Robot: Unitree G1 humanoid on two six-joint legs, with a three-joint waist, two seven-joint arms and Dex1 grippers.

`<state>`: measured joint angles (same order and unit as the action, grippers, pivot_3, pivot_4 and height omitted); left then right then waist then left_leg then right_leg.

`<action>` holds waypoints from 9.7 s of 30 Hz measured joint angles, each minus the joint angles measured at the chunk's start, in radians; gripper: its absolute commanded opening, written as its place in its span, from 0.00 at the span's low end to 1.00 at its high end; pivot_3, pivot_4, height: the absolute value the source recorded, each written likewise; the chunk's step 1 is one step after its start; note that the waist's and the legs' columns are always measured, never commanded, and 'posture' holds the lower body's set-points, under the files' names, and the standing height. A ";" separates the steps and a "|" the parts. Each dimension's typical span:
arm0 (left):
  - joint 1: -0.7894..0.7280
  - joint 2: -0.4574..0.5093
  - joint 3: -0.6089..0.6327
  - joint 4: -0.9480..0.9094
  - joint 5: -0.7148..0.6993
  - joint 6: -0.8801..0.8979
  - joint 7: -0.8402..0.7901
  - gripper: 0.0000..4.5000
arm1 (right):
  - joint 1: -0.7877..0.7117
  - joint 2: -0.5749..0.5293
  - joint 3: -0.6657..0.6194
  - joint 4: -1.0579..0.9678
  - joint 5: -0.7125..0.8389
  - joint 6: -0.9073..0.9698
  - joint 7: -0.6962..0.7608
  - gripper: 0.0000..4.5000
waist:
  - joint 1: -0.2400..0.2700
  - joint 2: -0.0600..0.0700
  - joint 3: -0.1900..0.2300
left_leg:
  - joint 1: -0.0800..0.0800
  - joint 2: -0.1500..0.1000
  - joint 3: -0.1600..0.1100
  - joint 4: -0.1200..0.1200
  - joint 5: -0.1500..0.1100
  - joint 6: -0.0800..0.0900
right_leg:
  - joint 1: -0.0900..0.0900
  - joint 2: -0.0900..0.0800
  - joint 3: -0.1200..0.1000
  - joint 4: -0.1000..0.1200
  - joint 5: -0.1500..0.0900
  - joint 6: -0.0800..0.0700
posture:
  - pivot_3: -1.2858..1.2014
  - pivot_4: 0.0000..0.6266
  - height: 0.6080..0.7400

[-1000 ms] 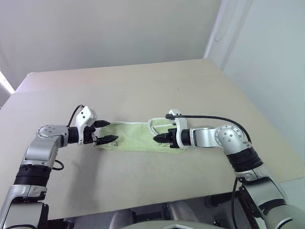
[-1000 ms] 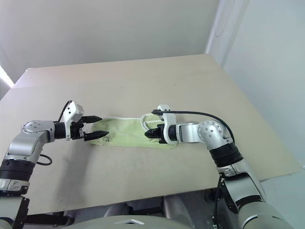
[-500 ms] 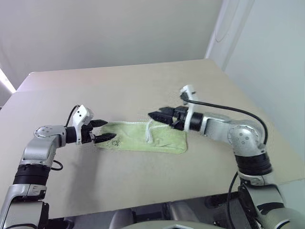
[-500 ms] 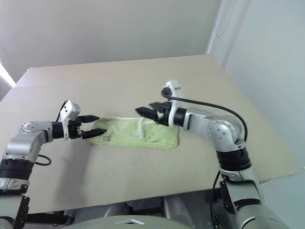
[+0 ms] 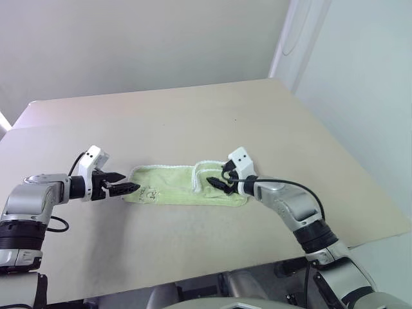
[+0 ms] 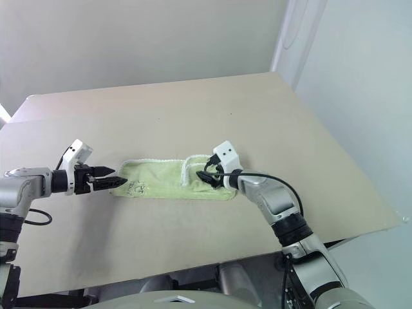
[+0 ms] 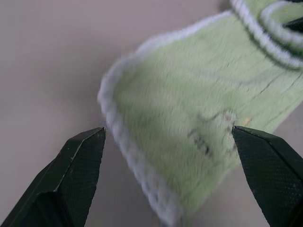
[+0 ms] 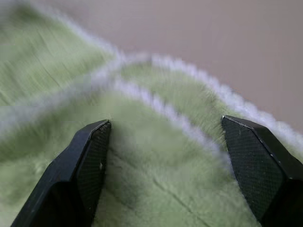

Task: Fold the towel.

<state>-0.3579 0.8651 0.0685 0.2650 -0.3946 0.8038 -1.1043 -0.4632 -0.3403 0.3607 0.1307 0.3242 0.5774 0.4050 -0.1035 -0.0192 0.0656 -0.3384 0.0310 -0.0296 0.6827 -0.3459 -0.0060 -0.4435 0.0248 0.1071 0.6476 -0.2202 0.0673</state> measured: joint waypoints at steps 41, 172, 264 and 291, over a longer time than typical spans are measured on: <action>-0.239 -0.098 0.144 0.341 -0.170 0.584 0.204 1.00 | 0.113 -0.147 -0.181 -0.507 0.092 0.162 0.316 0.86 | 0.009 -0.002 -0.002 | 0.002 -0.004 -0.004 0.001 0.002 -0.003 | 0.004 -0.003 -0.002 0.001 -0.001 -0.001 | 0.52 0.00 0.79; -0.209 -0.235 -0.261 -0.011 0.142 -0.517 -0.311 0.77 | 0.114 -0.118 -0.067 -0.384 -0.021 0.117 0.357 0.88 | 0.031 -0.002 -0.001 | 0.016 -0.003 -0.002 0.000 0.002 -0.003 | 0.016 -0.001 0.000 0.000 -0.002 -0.003 | 0.52 0.00 0.79; 0.026 -0.142 -0.064 -0.196 0.030 -0.546 -0.095 0.78 | 0.238 -0.331 -0.206 -0.223 -0.312 -0.169 0.392 0.01 | 0.007 -0.002 0.003 | 0.018 -0.002 0.002 -0.014 0.002 -0.003 | 0.015 -0.001 0.003 -0.008 -0.004 -0.004 | 0.52 0.00 0.79; 0.015 -0.122 -0.042 -0.238 -0.059 -0.446 -0.135 0.78 | 0.099 -0.174 -0.475 -0.139 0.047 -0.019 0.349 0.55 | 0.007 -0.002 0.003 | 0.017 -0.001 0.001 -0.015 0.002 -0.003 | 0.016 -0.001 0.002 -0.014 -0.003 -0.003 | 0.52 0.00 0.79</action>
<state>-0.3432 0.7434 0.0266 0.0269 -0.4538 0.3573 -1.2393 -0.3642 -0.5140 -0.1140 -0.0085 0.3717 0.5585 0.7543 -0.0967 -0.0216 0.0685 -0.3218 0.0295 -0.0288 0.6675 -0.3441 -0.0094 -0.4272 0.0237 0.1087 0.6335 -0.2229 0.0639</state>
